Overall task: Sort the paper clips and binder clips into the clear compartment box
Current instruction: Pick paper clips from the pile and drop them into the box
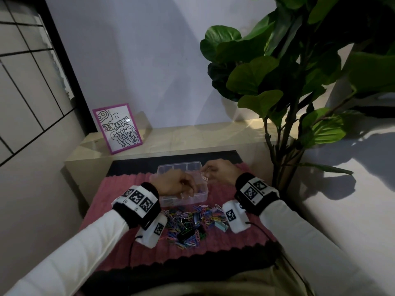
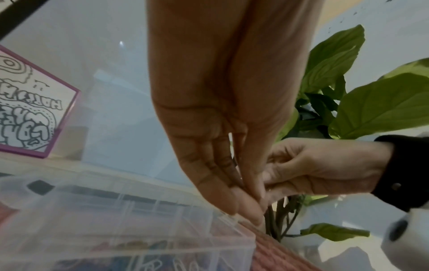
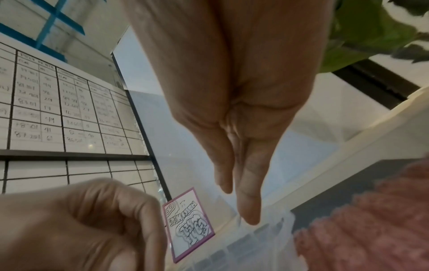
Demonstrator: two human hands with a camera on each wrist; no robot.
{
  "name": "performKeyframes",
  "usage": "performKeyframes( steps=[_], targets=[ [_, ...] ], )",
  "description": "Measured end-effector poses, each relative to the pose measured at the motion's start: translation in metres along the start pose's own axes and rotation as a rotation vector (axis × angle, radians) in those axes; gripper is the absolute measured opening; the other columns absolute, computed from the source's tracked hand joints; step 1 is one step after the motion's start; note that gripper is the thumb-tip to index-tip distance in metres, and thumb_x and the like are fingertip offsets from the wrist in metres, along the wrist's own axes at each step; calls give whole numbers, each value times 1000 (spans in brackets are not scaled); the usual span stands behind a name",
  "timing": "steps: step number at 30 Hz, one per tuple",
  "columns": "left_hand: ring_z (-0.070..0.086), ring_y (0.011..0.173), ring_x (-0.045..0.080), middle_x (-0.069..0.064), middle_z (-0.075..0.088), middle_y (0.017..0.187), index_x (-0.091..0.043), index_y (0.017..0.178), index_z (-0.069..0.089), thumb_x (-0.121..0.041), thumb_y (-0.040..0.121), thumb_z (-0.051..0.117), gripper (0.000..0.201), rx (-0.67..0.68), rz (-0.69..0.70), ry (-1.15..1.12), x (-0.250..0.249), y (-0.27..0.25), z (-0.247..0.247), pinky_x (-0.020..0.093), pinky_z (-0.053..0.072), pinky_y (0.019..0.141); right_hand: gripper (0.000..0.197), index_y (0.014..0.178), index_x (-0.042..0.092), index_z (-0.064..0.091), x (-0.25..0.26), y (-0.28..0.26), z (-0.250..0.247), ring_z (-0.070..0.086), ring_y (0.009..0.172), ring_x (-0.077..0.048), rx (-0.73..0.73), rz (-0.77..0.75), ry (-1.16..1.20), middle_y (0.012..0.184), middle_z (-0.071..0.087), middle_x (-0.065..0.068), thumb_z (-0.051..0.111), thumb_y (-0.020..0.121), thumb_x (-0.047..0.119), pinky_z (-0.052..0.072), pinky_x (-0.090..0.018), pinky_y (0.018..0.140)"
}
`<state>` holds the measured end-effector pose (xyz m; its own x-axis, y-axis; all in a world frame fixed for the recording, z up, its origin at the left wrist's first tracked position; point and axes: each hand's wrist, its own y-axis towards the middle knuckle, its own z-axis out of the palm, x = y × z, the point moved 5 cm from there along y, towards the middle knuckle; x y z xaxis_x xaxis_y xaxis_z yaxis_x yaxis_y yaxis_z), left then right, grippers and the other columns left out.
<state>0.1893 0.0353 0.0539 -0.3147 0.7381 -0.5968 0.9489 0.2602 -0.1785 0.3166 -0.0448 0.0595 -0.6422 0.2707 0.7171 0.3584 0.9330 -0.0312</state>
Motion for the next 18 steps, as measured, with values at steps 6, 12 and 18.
performKeyframes(
  steps=[6, 12, 18],
  targets=[
    [61, 65, -7, -3, 68, 92, -11, 98, 67, -4, 88, 52, 20, 74, -4, 13, -11, 22, 19, 9, 51, 58, 21, 98, -1, 65, -22, -18, -30, 66, 94, -25, -129, -84, 98, 100, 70, -20, 54, 82, -9, 53, -29, 84],
    [58, 76, 8, 13, 70, 103, -7, 98, 67, -3, 86, 54, 19, 134, 7, 139, -19, 33, 43, 12, 44, 70, 17, 96, 3, 66, -37, -25, -22, 63, 89, -23, -67, -52, -73, 100, 69, -17, 58, 82, -3, 50, -35, 85],
    [61, 89, 25, 15, 68, 103, -2, 102, 64, -9, 82, 60, 22, 237, 83, 292, -46, 48, 69, 30, 45, 78, 26, 99, 1, 66, -62, -54, 18, 61, 93, -18, 205, 68, -277, 103, 69, -12, 72, 76, 11, 38, -13, 62]
  ],
)
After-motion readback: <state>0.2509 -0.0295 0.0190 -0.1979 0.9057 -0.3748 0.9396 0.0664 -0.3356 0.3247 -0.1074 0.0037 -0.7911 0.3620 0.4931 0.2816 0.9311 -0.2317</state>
